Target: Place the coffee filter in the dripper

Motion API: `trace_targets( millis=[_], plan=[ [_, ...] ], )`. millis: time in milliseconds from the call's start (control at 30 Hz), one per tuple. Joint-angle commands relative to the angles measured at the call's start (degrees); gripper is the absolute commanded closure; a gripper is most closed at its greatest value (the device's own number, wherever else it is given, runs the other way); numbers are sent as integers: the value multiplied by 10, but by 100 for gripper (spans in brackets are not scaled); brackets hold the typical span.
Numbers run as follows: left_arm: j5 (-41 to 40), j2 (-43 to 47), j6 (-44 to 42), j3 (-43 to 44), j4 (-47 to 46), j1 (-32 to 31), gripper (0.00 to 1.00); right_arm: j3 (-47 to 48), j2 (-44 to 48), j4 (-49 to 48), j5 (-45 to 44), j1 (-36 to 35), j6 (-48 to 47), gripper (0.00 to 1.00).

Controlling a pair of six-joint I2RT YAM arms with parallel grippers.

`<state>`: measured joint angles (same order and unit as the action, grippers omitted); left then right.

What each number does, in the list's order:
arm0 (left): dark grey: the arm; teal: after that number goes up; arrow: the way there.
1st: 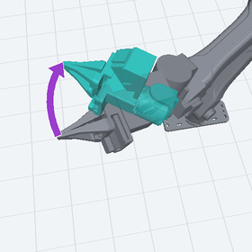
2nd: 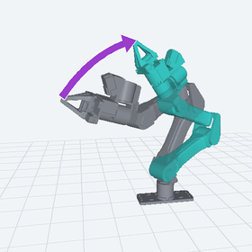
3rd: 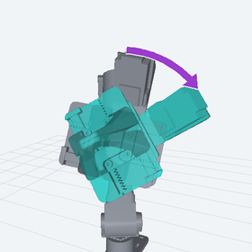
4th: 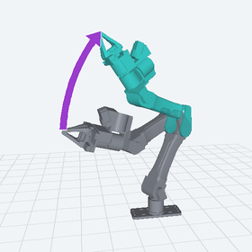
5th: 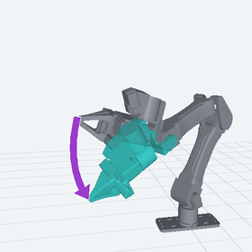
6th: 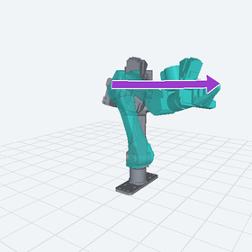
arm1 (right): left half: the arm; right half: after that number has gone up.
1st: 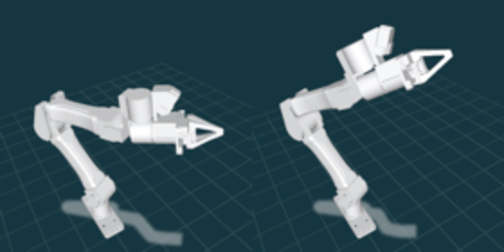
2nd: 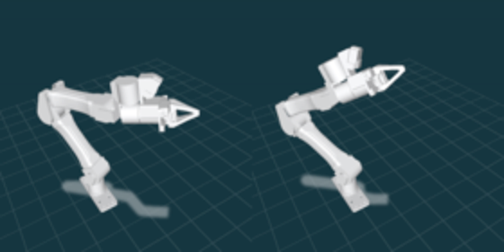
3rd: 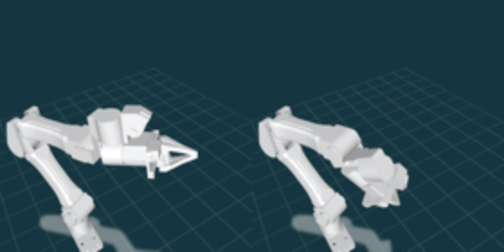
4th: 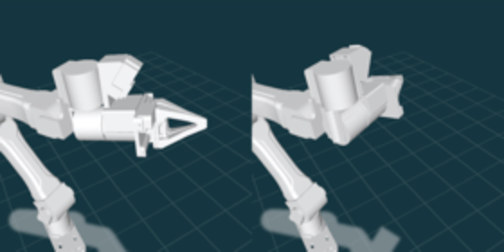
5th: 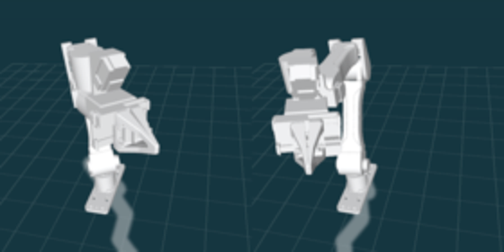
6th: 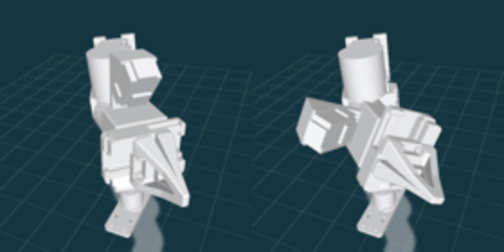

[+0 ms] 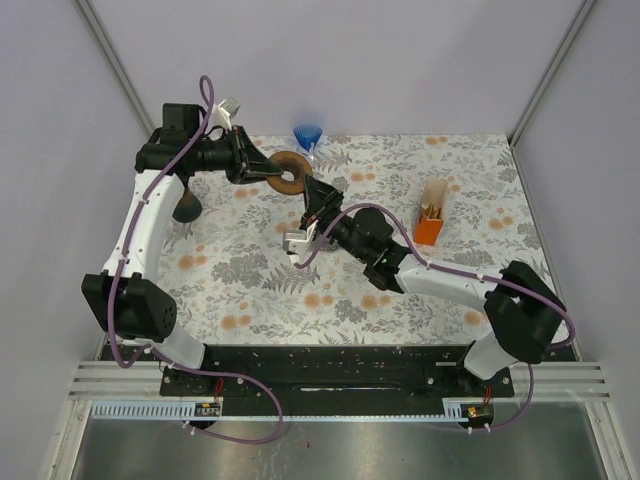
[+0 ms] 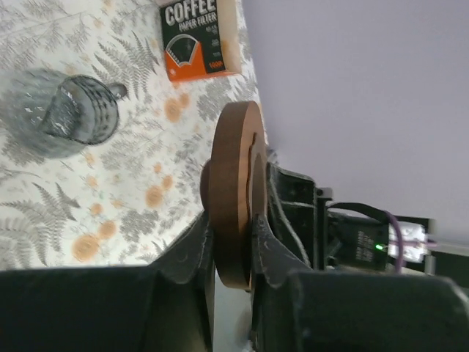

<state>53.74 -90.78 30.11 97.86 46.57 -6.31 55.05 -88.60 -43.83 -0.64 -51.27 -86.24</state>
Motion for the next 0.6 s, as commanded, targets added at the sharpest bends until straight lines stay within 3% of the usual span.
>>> trace_targets(
  millis=[0, 133, 200, 267, 300, 333, 467, 567],
  plan=[
    [43, 25, -23, -21, -32, -6, 100, 23, 4, -60, -30, -2, -3, 100],
    [46, 19, -20, -30, -42, -5, 100, 26, 12, -42, -48, -2, 82, 98],
    [45, 14, -24, -30, -46, -5, 100, 47, 31, 11, -71, -2, 208, 67],
    [45, 5, -31, -29, -47, -5, 100, 75, 60, 123, -65, -2, 325, 20],
    [43, 2, -36, -26, -47, -5, 100, 93, 73, 197, -51, 0, 384, 7],
    [38, -4, -42, -24, -47, -5, 100, 116, 81, 274, -18, 5, 423, 1],
    [11, -24, -59, -24, -47, -5, 100, 182, 89, 469, 84, 33, 569, 1],
    [10, -39, -77, -29, -51, -12, 100, 237, 78, 554, 241, 121, 717, 0]
  ],
)
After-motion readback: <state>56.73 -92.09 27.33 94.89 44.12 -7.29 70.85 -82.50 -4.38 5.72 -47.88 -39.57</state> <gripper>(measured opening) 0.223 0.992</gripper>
